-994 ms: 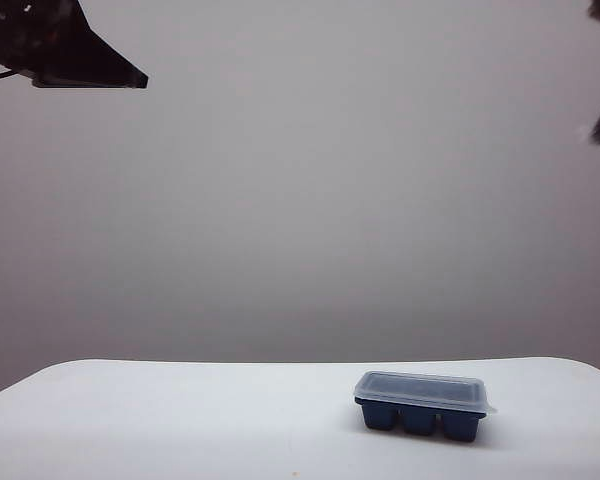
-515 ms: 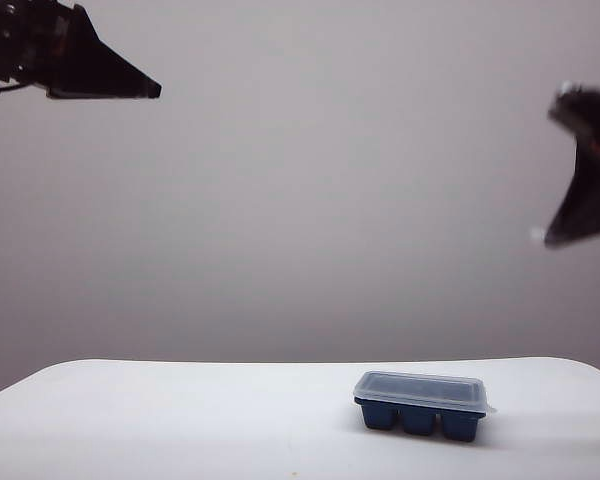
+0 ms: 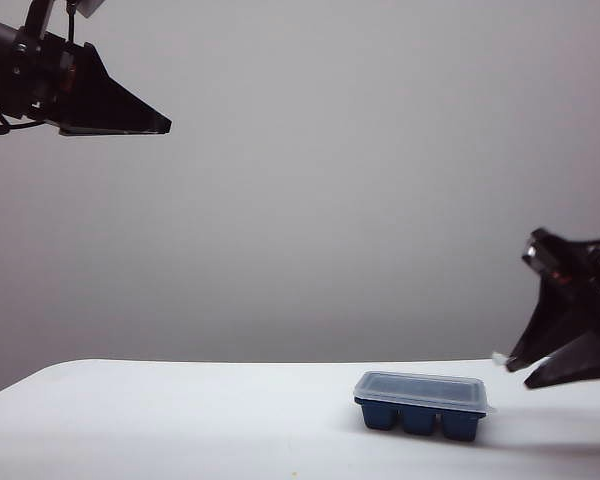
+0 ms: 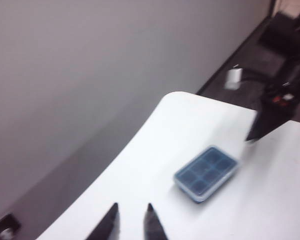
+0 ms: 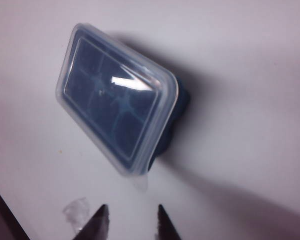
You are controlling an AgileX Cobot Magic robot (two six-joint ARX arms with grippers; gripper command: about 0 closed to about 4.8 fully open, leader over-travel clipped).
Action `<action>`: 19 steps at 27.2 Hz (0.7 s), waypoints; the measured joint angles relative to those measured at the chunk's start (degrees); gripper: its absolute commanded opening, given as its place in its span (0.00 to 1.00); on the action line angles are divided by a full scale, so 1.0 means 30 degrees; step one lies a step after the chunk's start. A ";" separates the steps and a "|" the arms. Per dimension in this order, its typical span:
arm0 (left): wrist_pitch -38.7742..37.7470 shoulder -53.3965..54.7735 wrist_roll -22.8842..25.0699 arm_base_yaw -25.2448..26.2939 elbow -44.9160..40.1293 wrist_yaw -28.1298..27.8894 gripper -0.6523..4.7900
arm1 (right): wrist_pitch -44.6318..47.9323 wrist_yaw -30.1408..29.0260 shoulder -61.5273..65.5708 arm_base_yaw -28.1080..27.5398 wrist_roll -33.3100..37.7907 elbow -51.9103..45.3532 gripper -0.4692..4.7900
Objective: Pick up the ice cube tray, remove its lid, and then place both the tray and the lid back on the table.
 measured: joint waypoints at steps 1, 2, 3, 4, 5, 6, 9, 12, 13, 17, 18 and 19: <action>-0.0022 0.0036 0.0000 -0.0015 -0.0007 0.0131 0.34 | 0.0532 -0.0204 0.0408 0.0015 0.0342 0.0000 0.31; -0.0029 0.0036 0.0007 -0.0029 -0.0007 0.0189 0.35 | 0.0889 -0.0270 0.0707 0.0022 0.0554 0.0000 0.31; -0.0007 0.0036 0.0007 -0.0036 0.0000 0.0233 0.35 | 0.1253 -0.0364 0.0969 0.0022 0.0794 0.0000 0.31; 0.0000 0.0022 0.0007 -0.0029 -0.0007 0.0299 0.35 | 0.1800 -0.0597 0.1297 0.0007 0.1122 0.0000 0.31; 0.0015 0.0022 0.0007 -0.0029 0.0000 0.0306 0.35 | 0.2266 -0.0918 0.1545 0.0000 0.1435 0.0000 0.32; 0.0015 0.0022 0.0007 -0.0022 -0.0007 0.0306 0.35 | 0.2841 -0.1202 0.1829 0.0007 0.1865 0.0007 0.32; 0.0015 0.0029 0.0007 -0.0029 0.0000 0.0335 0.35 | 0.3891 -0.1464 0.2368 0.0029 0.2608 0.0007 0.32; 0.0000 0.0029 0.0007 -0.0029 0.0000 0.0364 0.35 | 0.4707 -0.1530 0.2798 0.0022 0.3096 0.0036 0.32; -0.0007 0.0029 0.0007 -0.0029 0.0000 0.0401 0.35 | 0.4845 -0.1545 0.2922 0.0022 0.3198 0.0036 0.32; -0.0080 0.0029 0.0000 -0.0029 0.0000 0.0466 0.35 | 0.5581 -0.1661 0.3432 0.0022 0.3592 0.0036 0.32; -0.0124 0.0029 0.0000 -0.0029 0.0000 0.0466 0.35 | 0.5741 -0.1676 0.3541 0.0022 0.3628 0.0036 0.32; -0.0240 0.0029 0.0000 -0.0029 0.0000 0.0474 0.35 | 0.5821 -0.1712 0.3599 0.0022 0.3701 0.0029 0.32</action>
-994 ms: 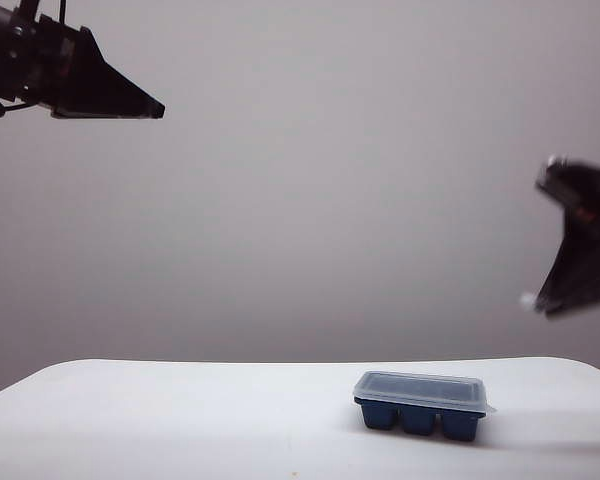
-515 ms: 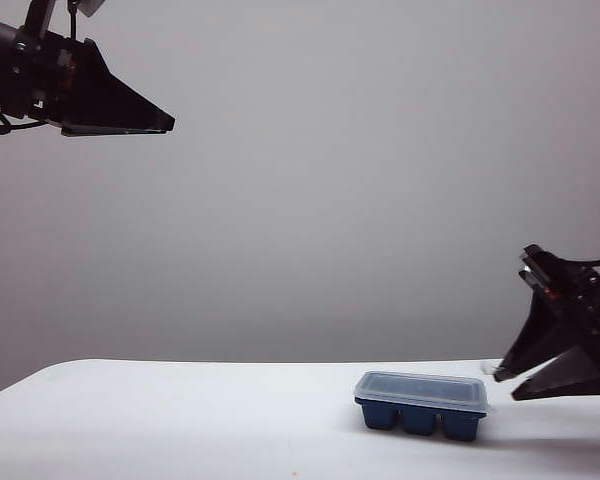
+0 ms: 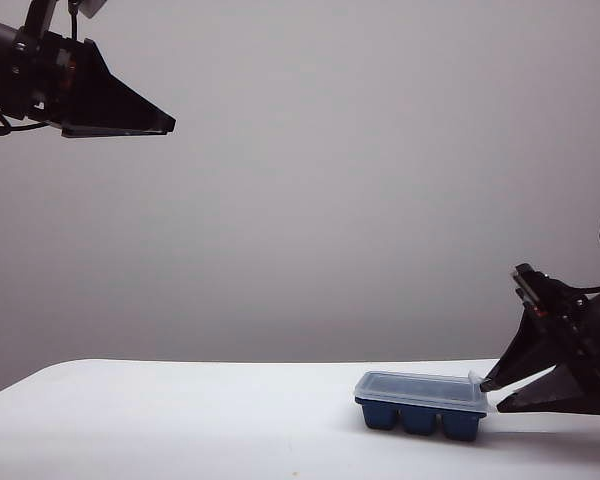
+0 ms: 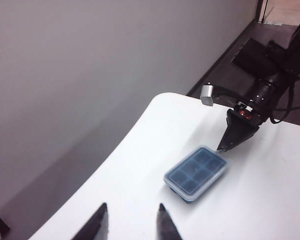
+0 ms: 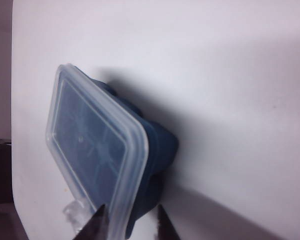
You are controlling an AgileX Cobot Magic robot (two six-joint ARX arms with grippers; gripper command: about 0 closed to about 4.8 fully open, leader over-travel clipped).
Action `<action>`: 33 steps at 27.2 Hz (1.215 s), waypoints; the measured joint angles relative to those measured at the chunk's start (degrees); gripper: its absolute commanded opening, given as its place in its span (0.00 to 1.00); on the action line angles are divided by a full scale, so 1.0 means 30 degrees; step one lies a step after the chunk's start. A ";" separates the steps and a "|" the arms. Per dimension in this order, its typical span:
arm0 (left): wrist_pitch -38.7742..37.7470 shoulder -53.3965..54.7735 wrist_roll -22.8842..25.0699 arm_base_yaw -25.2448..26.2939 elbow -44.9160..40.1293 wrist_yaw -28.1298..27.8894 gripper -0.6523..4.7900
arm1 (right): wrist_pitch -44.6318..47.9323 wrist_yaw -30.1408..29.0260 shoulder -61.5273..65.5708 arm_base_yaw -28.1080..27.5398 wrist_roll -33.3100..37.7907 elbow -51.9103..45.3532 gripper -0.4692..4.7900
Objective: Pick up the ice cube tray, remove its lid, and then place both the tray and the lid back on the table.
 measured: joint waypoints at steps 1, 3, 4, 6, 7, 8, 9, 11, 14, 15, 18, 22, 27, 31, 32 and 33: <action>-0.0080 0.0000 -0.0007 0.0000 -0.0007 -0.0007 0.35 | 0.0109 -0.0066 0.0044 0.0000 0.0109 0.0007 0.32; -0.0226 0.0000 -0.0007 0.0000 -0.0007 -0.0007 0.35 | 0.0481 -0.0168 0.0073 0.0000 0.0444 0.0007 0.32; -0.0291 0.0000 -0.0007 0.0000 -0.0007 -0.0007 0.35 | 0.0663 -0.0182 0.0073 0.0007 0.0546 0.0007 0.32; -0.0517 0.0000 -0.0015 0.0000 -0.0007 -0.0007 0.35 | 0.1180 -0.0189 0.0073 0.0015 0.0976 0.0015 0.32; -0.0576 0.0000 -0.0015 0.0000 -0.0007 -0.0007 0.35 | 0.1319 -0.0189 0.0073 0.0044 0.1071 0.0015 0.32; -0.0597 0.0000 -0.0015 0.0000 0.0000 -0.0007 0.35 | 0.1355 -0.0175 0.0073 0.0102 0.1129 0.0022 0.32; -0.0627 0.0000 -0.0015 0.0000 0.0000 -0.0007 0.35 | 0.1370 -0.0226 0.0109 0.0175 0.1188 0.0051 0.32; -0.0634 0.0000 -0.0015 0.0000 0.0000 -0.0007 0.35 | 0.1428 -0.0255 0.0335 0.0342 0.1348 0.0182 0.32; -0.0692 0.0007 -0.0015 0.0000 0.0000 -0.0007 0.35 | 0.1574 -0.0255 0.0707 0.0590 0.1486 0.0299 0.30; -0.0714 0.0000 -0.0015 0.0000 0.0000 -0.0007 0.35 | 0.1530 -0.0233 0.0823 0.0685 0.1515 0.0291 0.30; -0.0874 0.0007 -0.0015 0.0000 0.0000 -0.0007 0.35 | 0.1435 -0.0248 0.1027 0.1020 0.1610 0.0357 0.23; -0.1166 0.0007 -0.0022 0.0015 0.0000 -0.0007 0.35 | 0.1603 -0.0488 0.0998 0.1056 0.1647 0.0495 0.07; -0.1464 0.0007 -0.0022 0.0000 0.0000 -0.0007 0.35 | 0.1625 -0.0488 0.0998 0.1093 0.1668 0.0699 0.07; -0.1494 0.0007 -0.0022 0.0000 0.0000 0.0000 0.50 | 0.1566 -0.0801 0.1020 0.1100 0.1872 0.0896 0.07; -0.1501 0.0007 -0.0044 0.0000 0.0000 -0.0007 0.67 | 0.1515 -0.1035 0.1020 0.1115 0.2040 0.1071 0.07; -0.1494 0.0007 -0.0015 0.0000 0.0000 0.0000 0.76 | 0.1508 -0.1574 0.1005 0.1151 0.2499 0.1362 0.07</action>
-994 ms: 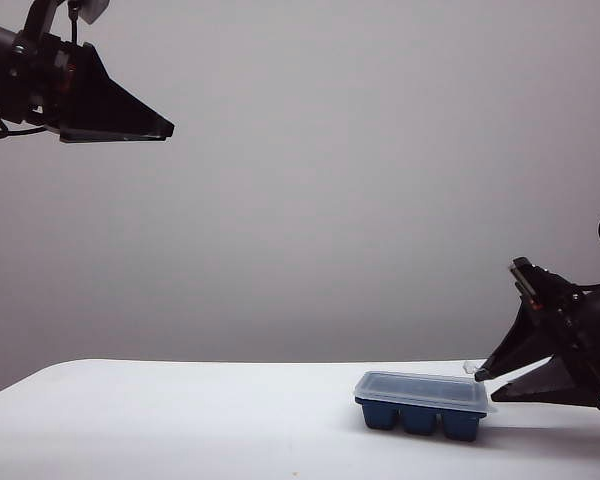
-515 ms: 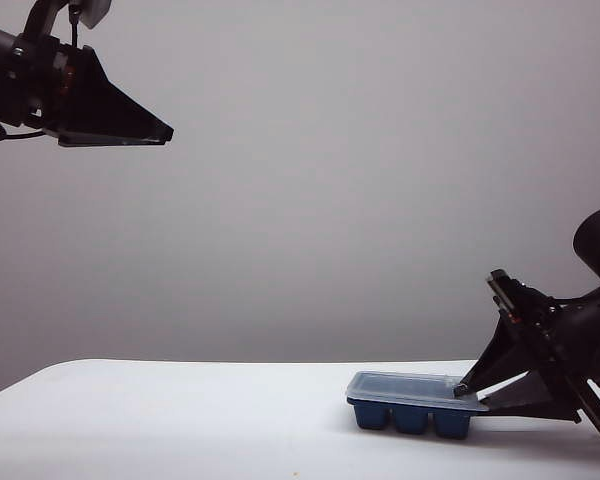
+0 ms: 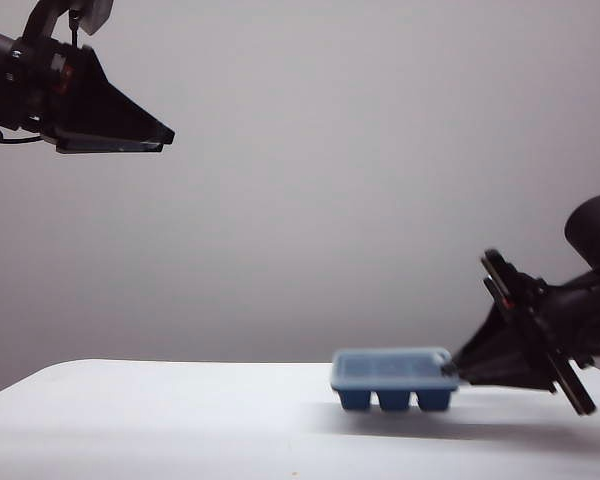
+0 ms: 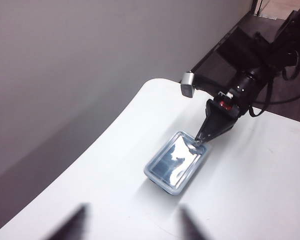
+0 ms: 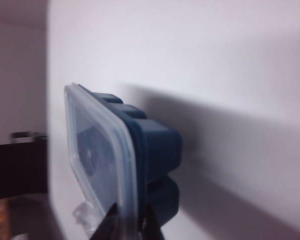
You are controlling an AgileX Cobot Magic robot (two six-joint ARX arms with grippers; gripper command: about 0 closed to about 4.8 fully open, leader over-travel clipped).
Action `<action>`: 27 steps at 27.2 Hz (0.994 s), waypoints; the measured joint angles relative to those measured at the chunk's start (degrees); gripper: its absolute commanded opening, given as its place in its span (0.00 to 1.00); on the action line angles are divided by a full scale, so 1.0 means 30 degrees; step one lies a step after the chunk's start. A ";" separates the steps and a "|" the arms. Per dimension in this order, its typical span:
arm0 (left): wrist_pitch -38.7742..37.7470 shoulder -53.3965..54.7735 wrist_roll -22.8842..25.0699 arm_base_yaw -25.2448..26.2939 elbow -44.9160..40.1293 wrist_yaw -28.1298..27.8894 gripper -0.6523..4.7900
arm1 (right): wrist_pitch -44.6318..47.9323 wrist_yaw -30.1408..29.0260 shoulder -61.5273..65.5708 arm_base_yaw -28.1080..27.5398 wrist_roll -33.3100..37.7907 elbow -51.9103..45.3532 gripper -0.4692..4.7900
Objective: Pick up the ice cube tray, remove its lid, and then place both the tray and the lid back on the table.
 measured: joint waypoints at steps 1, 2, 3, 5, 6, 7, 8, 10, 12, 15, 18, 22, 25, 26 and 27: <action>0.0007 0.0000 0.0015 0.0000 0.0000 0.0000 0.88 | 0.0007 -0.0466 -0.0015 0.0015 0.0248 0.0189 0.07; 0.0044 0.0000 0.0022 0.0000 0.0000 0.0000 0.98 | -0.0022 -0.1195 -0.0109 0.0029 0.0809 0.0466 0.07; 0.0058 0.0000 0.0022 0.0000 0.0000 0.0000 1.00 | -0.0015 -0.1749 -0.0270 0.0036 0.1319 0.0634 0.07; 0.0168 -0.0007 0.0342 0.0000 0.0000 0.0087 1.00 | -0.0007 -0.3898 -0.0597 0.0036 0.2674 0.1107 0.07; 0.0131 0.0000 0.0976 0.0000 0.0000 0.0678 1.00 | 0.0044 -0.5384 -0.0867 0.0087 0.3592 0.1304 0.07; 0.0146 0.0000 0.1690 0.0000 0.0000 0.1370 1.00 | 0.0066 -0.6339 -0.1144 0.0168 0.4255 0.1333 0.07; 0.0160 -0.0007 0.2754 -0.0073 0.0000 0.2171 1.00 | 0.0073 -0.7541 -0.1413 0.0401 0.4852 0.1435 0.07; -0.0175 -0.0007 0.4750 -0.0765 0.0000 0.2361 1.00 | 0.0058 -0.8641 -0.2011 0.0954 0.5391 0.1479 0.07; -0.1297 -0.0007 0.7242 -0.2361 0.0000 0.0867 1.00 | 0.0087 -0.8852 -0.2958 0.1960 0.5544 0.1501 0.07; -0.1574 0.0000 0.7614 -0.3228 0.0000 -0.1647 1.00 | 0.0080 -0.8888 -0.3330 0.2688 0.5610 0.1494 0.07; -0.1566 0.0000 0.7533 -0.3344 0.0000 -0.2484 1.00 | 0.0087 -0.8910 -0.3585 0.3373 0.5610 0.1501 0.07; -0.1537 -0.0015 0.7096 -0.3228 0.0000 -0.2550 1.00 | 0.0102 -0.8845 -0.3585 0.3942 0.5982 0.1479 0.07; -0.2011 -0.0015 0.6805 -0.3177 -0.0007 -0.0991 1.00 | 0.1217 -0.8677 -0.3577 0.4116 0.6914 0.1457 0.07; -0.2047 0.0000 0.6645 -0.3300 -0.0007 -0.0721 1.00 | 0.1814 -0.8670 -0.3585 0.4277 0.7169 0.1508 0.07; -0.2208 -0.0007 0.6550 -0.3395 -0.0007 -0.0335 1.00 | 0.2572 -0.8663 -0.3585 0.4437 0.7570 0.1501 0.07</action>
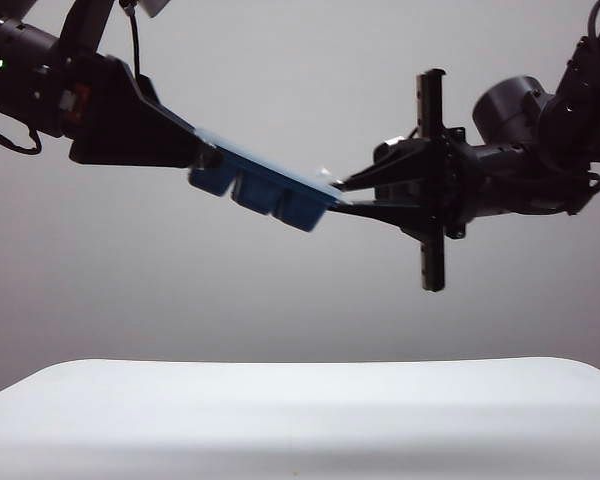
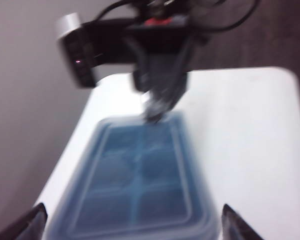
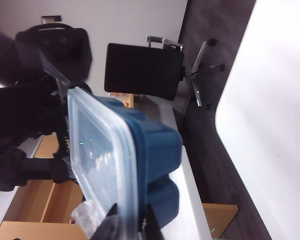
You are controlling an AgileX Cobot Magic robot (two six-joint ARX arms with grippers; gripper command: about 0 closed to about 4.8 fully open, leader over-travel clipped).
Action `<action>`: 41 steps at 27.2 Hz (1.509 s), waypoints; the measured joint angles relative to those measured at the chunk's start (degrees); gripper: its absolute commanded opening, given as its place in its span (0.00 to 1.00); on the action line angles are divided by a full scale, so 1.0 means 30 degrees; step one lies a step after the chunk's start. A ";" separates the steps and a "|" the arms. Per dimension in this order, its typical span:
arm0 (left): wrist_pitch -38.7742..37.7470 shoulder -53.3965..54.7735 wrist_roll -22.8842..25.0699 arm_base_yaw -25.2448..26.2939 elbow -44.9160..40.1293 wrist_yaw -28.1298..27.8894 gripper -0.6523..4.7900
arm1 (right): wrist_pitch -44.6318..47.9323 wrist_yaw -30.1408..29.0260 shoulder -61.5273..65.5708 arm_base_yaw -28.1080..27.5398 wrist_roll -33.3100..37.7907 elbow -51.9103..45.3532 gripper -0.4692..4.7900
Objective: Pick up the ice cube tray, remove its lid, and then place both the tray and the lid back on the table.
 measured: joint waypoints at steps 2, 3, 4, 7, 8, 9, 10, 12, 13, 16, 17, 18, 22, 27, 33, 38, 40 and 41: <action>-0.0525 0.0000 -0.0051 0.0102 0.0000 0.0109 1.00 | 0.1078 0.0036 0.0000 -0.0073 0.0911 -0.0007 0.07; -0.0663 0.0000 -0.0051 0.0146 0.0000 -0.0058 1.00 | 0.1588 0.0080 0.0000 -0.0109 0.1341 0.0000 0.07; -0.0714 0.0000 -0.0051 0.0117 0.0000 -0.0204 1.00 | 0.2142 0.0109 0.0000 -0.0138 0.1785 0.0000 0.07; -0.0597 0.0000 -0.0102 0.0087 0.0000 -0.0182 1.00 | 0.3082 0.0102 0.0000 0.0117 0.2747 -0.0007 0.07; -0.0342 0.0000 -0.0109 0.0095 0.0000 -0.0175 1.00 | 0.3220 0.0117 0.0000 0.0189 0.2907 -0.0007 0.07; -0.0182 0.0000 -0.0182 0.0095 0.0000 -0.0175 1.00 | 0.3264 0.0131 0.0000 0.0262 0.2936 -0.0007 0.07; 0.0138 0.0000 -0.0488 0.0095 0.0000 -0.0175 1.00 | 0.3271 0.0138 0.0000 0.0306 0.2965 -0.0007 0.07; 0.0685 0.0000 -0.0998 0.0095 0.0000 -0.0175 1.00 | 0.3293 0.0299 0.0000 0.0488 0.2973 -0.0007 0.07; 0.0852 0.0000 -0.1071 0.0095 0.0000 -0.0175 1.00 | 0.3293 0.0452 0.0000 0.0546 0.2973 -0.0007 0.07; 0.0998 0.0007 -0.1377 0.0095 0.0000 -0.0175 1.00 | 0.3730 0.0612 0.0000 0.0670 0.3351 -0.0007 0.07; 0.0991 0.0007 -0.1399 0.0095 0.0000 -0.0175 1.00 | 0.3876 0.0627 0.0000 0.0670 0.3519 0.0000 0.07; 0.1035 0.0007 -0.1406 0.0095 0.0000 -0.0175 1.00 | 0.4335 0.0619 0.0000 0.0670 0.3993 -0.0007 0.07; 0.1013 0.0022 -0.1413 0.0095 0.0000 -0.0175 1.00 | 0.6280 0.0634 0.0000 0.1173 0.5340 0.0000 0.07; 0.1020 0.0022 -0.1486 0.0095 0.0000 -0.0175 1.00 | 0.6288 0.0648 0.0000 0.1472 0.5450 0.0000 0.07; 0.1020 0.0029 -0.1785 0.0095 0.0000 -0.0168 0.96 | 0.6288 0.1005 0.0000 0.1464 0.5450 0.0000 0.07; 0.1027 0.0022 -0.1829 0.0095 0.0000 -0.0109 0.60 | 0.6280 0.0954 0.0000 0.1545 0.5472 -0.0007 0.07; 0.1027 0.0029 -0.1829 0.0109 0.0000 -0.0124 0.60 | 0.6280 0.0962 0.0000 0.1537 0.5515 -0.0007 0.07; 0.1035 0.0029 -0.1829 0.0109 0.0000 -0.0124 0.60 | 0.6280 0.0969 0.0000 0.1537 0.5523 -0.0007 0.07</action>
